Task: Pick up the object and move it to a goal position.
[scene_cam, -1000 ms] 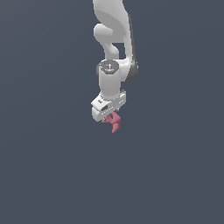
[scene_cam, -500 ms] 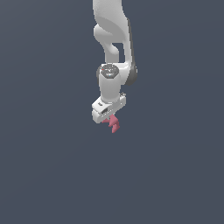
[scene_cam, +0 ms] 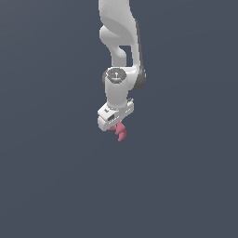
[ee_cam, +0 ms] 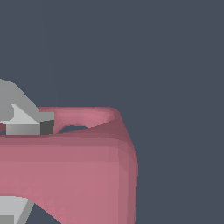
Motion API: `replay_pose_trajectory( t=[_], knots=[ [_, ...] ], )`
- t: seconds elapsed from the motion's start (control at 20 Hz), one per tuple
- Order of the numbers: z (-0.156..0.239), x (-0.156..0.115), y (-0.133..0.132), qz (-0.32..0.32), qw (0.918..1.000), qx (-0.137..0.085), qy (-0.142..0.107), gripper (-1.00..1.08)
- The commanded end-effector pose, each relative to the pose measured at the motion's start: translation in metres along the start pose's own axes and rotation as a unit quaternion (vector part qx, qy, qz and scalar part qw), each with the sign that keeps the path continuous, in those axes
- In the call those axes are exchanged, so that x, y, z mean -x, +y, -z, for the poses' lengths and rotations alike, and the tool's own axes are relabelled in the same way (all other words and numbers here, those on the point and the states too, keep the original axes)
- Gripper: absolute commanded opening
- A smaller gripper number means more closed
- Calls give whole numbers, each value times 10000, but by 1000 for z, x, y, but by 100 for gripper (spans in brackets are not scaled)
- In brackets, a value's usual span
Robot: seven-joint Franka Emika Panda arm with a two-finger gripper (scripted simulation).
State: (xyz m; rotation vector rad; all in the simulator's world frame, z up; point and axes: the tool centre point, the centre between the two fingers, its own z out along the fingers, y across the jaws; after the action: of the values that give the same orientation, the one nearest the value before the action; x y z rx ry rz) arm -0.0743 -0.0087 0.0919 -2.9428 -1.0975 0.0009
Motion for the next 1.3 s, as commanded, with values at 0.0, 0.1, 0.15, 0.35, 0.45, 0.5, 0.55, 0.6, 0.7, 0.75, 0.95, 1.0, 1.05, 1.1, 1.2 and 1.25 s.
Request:
replay_pose_trajectory(
  t=[0.0,0.1,0.15,0.35,0.45,0.5,0.55,0.6,0.7,0.75,0.95,1.0,1.05,1.1,1.2,1.25],
  knots=[
    [4,1,1,-1,10000,3,3,-100],
    [9,2,3,-1,10000,3,3,-100],
    [13,3,4,-1,10000,3,3,-100],
    [34,7,10,2,10000,3,3,-100],
    [47,10,14,3,10000,0,5,-100],
    [55,12,17,3,10000,0,5,-100],
    [63,14,19,3,10000,0,5,-100],
    [71,16,22,5,10000,-2,8,-100],
    [90,20,27,6,10000,-4,10,-100],
    [100,22,30,6,10000,-4,10,-100],
    [142,31,43,7,10000,-6,13,-100],
    [152,33,47,7,10000,-6,13,-100],
    [162,35,50,7,10000,-6,13,-100],
    [173,38,53,8,10000,-8,15,-100],
    [193,42,60,8,10000,-8,15,-100],
    [203,44,63,8,10000,-8,15,-100]
  ],
)
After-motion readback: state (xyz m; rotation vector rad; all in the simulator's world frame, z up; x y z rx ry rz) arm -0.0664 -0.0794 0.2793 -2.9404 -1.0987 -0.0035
